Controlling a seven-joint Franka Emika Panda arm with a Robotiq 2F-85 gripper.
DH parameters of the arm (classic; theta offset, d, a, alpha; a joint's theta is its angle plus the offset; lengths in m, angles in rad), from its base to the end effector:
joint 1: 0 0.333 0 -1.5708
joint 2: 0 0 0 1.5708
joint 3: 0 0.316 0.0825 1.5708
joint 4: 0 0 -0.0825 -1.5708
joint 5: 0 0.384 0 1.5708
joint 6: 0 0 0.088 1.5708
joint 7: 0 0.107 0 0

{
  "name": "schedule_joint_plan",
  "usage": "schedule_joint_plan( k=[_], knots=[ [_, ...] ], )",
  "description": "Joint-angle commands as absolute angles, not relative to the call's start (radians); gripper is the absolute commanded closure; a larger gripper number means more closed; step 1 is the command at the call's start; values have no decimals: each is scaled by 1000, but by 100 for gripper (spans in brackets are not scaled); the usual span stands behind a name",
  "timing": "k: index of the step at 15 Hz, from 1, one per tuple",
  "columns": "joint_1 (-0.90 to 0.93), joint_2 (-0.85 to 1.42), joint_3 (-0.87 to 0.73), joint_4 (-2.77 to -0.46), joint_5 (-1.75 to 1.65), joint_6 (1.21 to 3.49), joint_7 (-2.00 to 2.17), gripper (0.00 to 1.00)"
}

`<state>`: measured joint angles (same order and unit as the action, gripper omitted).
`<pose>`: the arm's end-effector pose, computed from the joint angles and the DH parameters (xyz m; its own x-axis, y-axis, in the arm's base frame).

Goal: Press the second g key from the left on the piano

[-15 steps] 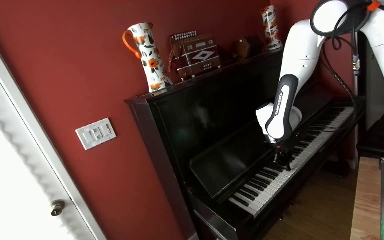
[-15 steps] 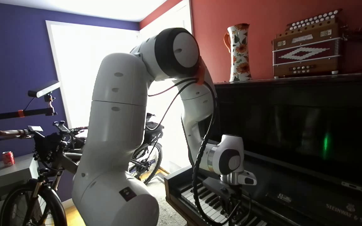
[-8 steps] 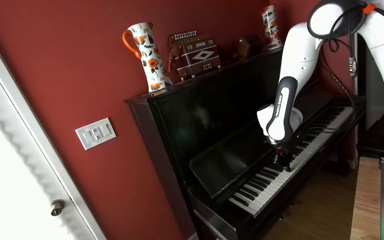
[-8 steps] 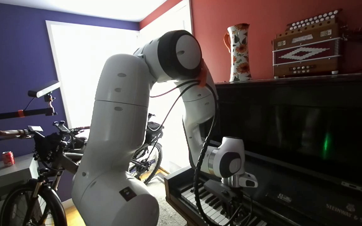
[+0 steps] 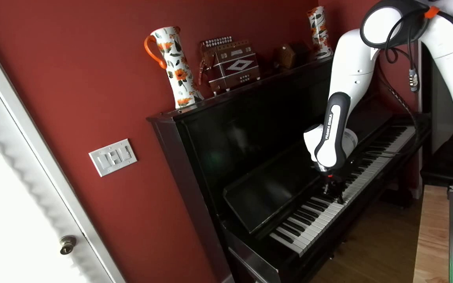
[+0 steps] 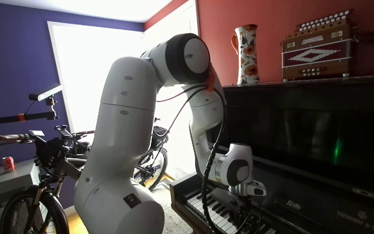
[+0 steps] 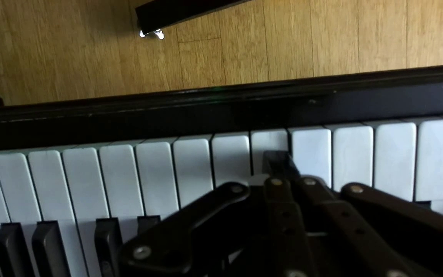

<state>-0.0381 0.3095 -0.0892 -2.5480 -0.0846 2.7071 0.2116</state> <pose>0.4292 -0.0553 0.1448 0.9564 -0.2575 -0.1376 -0.2481 -0.9653 0.0815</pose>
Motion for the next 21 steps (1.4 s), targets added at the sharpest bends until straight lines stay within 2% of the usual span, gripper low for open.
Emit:
schedule_joint_plan(
  k=[1, 21],
  knots=[
    [-27, 344, -103, -2535, -82, 2731, 190, 100],
    [-28, 333, -110, -2531, -88, 2720, 156, 100]
  ],
)
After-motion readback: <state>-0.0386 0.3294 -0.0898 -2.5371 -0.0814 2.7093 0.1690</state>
